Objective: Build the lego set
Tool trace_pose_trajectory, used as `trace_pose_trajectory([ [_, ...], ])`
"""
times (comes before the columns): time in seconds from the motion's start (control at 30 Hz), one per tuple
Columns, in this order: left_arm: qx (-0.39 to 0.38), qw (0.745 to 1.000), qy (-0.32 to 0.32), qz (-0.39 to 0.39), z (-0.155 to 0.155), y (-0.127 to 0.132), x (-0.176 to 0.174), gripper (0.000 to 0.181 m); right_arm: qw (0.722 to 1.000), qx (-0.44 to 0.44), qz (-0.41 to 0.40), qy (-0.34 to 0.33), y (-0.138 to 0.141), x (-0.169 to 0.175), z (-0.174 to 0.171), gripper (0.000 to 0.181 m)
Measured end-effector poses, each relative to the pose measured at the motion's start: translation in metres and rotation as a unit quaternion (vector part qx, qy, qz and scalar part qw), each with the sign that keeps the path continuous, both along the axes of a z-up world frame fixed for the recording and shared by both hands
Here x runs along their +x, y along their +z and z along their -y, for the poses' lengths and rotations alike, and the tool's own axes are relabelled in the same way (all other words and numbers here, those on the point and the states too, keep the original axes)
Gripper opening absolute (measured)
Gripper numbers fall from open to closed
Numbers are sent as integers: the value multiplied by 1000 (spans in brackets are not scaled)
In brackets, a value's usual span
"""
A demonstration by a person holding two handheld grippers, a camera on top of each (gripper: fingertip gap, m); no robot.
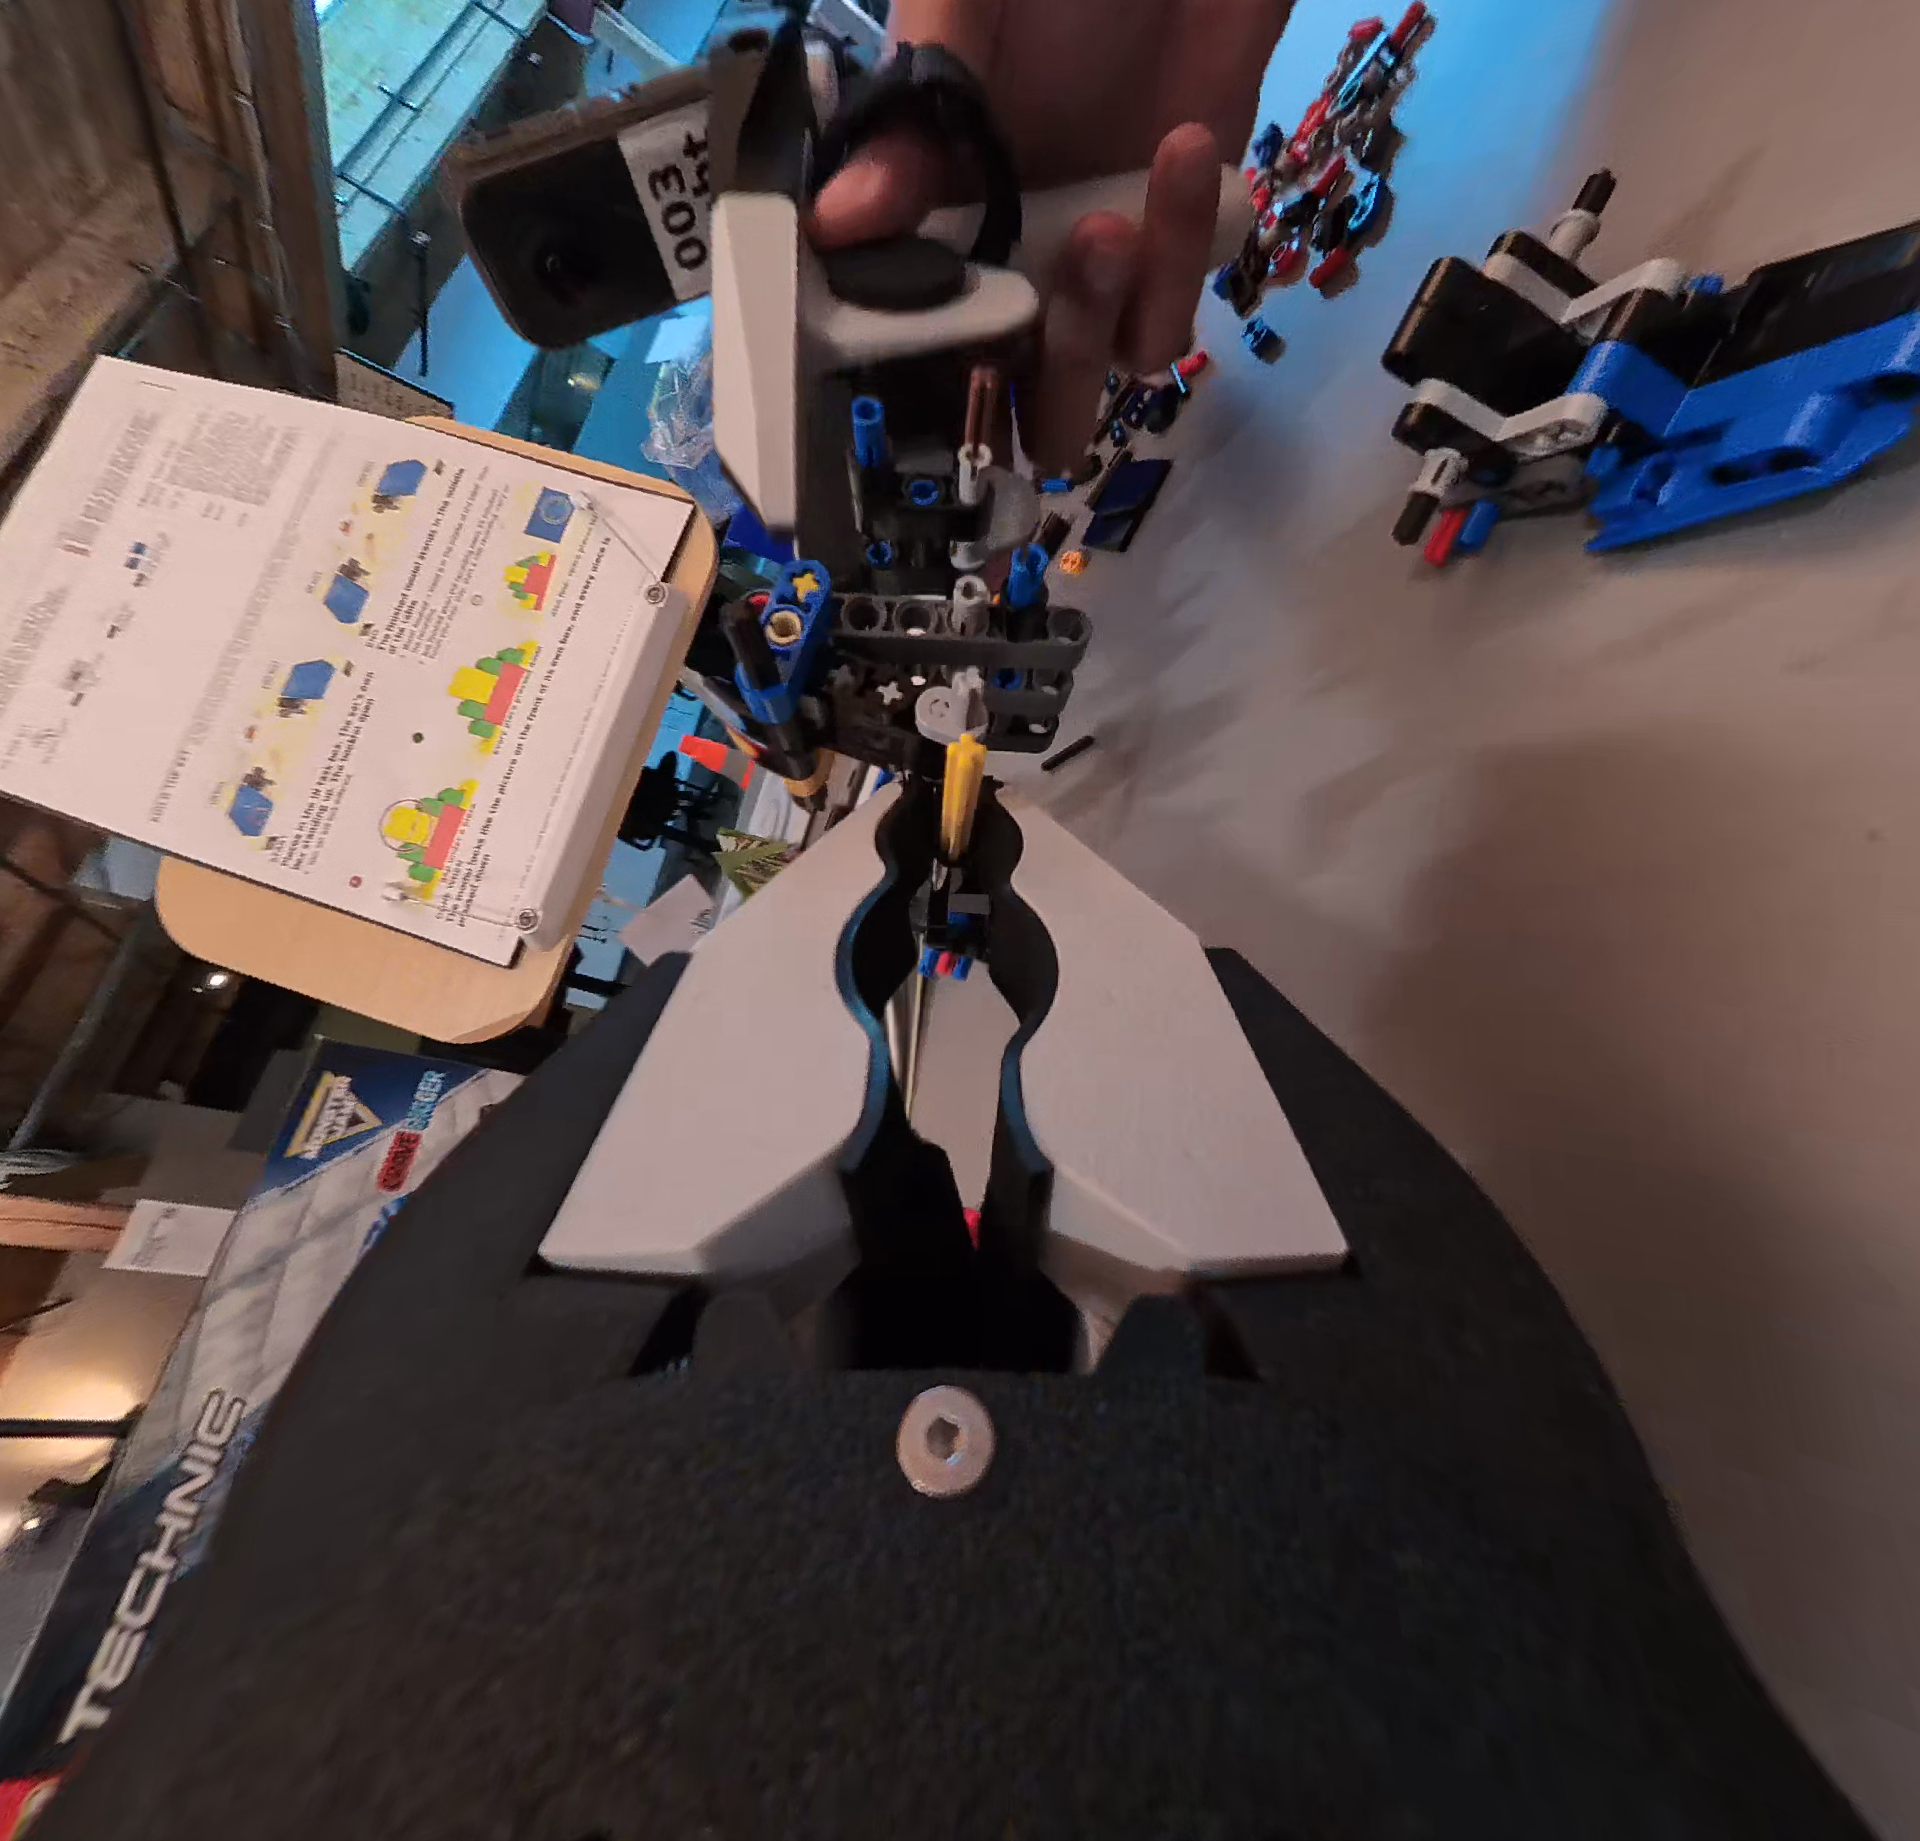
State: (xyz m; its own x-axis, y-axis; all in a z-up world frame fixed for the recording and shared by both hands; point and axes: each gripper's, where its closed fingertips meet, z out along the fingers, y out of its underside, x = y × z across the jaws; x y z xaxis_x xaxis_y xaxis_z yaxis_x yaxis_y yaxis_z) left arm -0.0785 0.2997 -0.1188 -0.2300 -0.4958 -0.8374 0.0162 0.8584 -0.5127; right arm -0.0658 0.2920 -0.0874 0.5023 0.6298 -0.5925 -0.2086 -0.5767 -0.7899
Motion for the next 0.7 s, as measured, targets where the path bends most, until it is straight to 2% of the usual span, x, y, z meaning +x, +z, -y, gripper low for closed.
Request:
trace_pose_trajectory([
  [0.07, 2, 1000, 3, 0, -1, -2, -4, 5, 1000, 15, 26, -2, 2, 3, 7, 50],
  [0.23, -23, 999, 11, -20, -6, -9, -13, 5, 991, 52, 106, -70, 8, 25, 28, 50],
  [0.3, -36, 999, 14, -27, -9, -8, -13, 5, 982, 54, 157, -88, -1, 24, 45, 49],
  [0.4, -61, 997, 18, -34, -12, -6, -13, 5, 966, 32, 238, -92, -31, 14, 77, 44],
  [0.47, -68, 997, 19, -40, -13, -6, -12, 5, 959, 18, 265, -99, -44, 5, 94, 38],
  [0.7, -57, 996, 20, -65, -9, -17, -12, 6, 935, -38, 327, -129, -65, -6, 98, 32],
])
